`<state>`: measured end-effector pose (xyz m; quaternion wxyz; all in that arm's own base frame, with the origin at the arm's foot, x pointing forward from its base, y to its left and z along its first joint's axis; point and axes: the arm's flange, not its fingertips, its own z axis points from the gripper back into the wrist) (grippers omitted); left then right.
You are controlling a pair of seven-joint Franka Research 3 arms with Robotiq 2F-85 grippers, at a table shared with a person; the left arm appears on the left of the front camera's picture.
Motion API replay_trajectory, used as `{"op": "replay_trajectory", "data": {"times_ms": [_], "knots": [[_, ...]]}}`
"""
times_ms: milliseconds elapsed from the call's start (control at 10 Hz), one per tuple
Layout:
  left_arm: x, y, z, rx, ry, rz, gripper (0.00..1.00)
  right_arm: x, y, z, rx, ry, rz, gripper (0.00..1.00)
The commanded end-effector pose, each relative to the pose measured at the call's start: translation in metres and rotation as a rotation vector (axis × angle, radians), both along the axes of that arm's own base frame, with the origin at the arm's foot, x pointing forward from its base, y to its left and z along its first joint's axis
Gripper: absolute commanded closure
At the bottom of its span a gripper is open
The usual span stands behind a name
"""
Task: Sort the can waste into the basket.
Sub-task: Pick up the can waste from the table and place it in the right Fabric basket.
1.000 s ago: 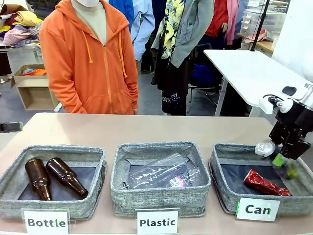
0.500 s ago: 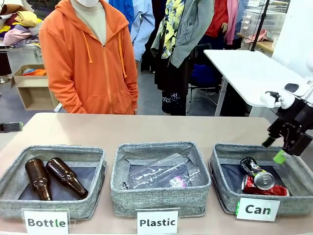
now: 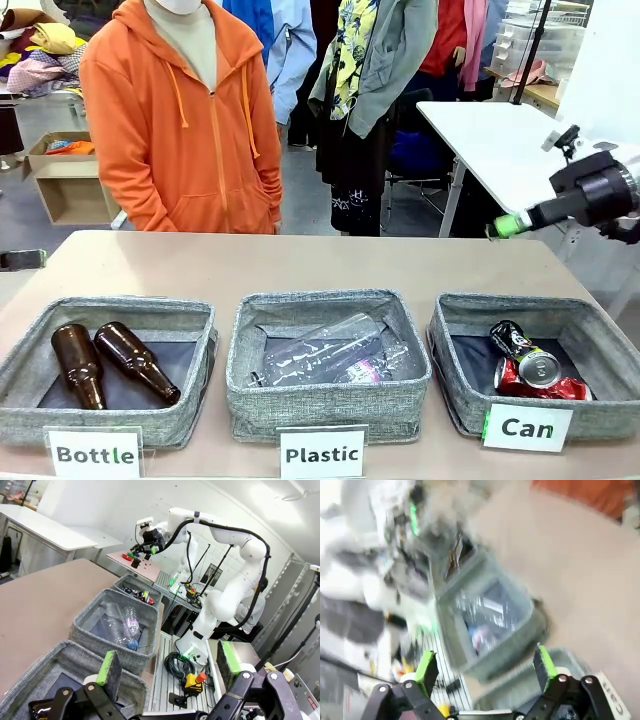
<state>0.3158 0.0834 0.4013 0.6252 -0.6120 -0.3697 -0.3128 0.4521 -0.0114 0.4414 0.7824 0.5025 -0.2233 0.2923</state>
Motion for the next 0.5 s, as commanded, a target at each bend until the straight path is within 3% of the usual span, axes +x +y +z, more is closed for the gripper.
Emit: {"op": "replay_trajectory", "data": {"times_ms": [0,100,200,400], "knots": [[-0.002,-0.008,0.003,-0.014,0.005,0.020,0.00,0.013,0.002,-0.005,0.315,0.102,-0.377,0.00],[-0.002,-0.008,0.003,-0.014,0.005,0.020,0.00,0.020,0.003,-0.009,0.349,0.153,-0.363,0.00],[-0.002,-0.008,0.003,-0.014,0.005,0.020,0.00,0.009,-0.005,-0.004,0.107,0.062,-0.114,0.00],[-0.002,-0.008,0.003,-0.014,0.005,0.020,0.00,0.009,-0.005,-0.004,0.107,0.062,-0.114,0.00]]}}
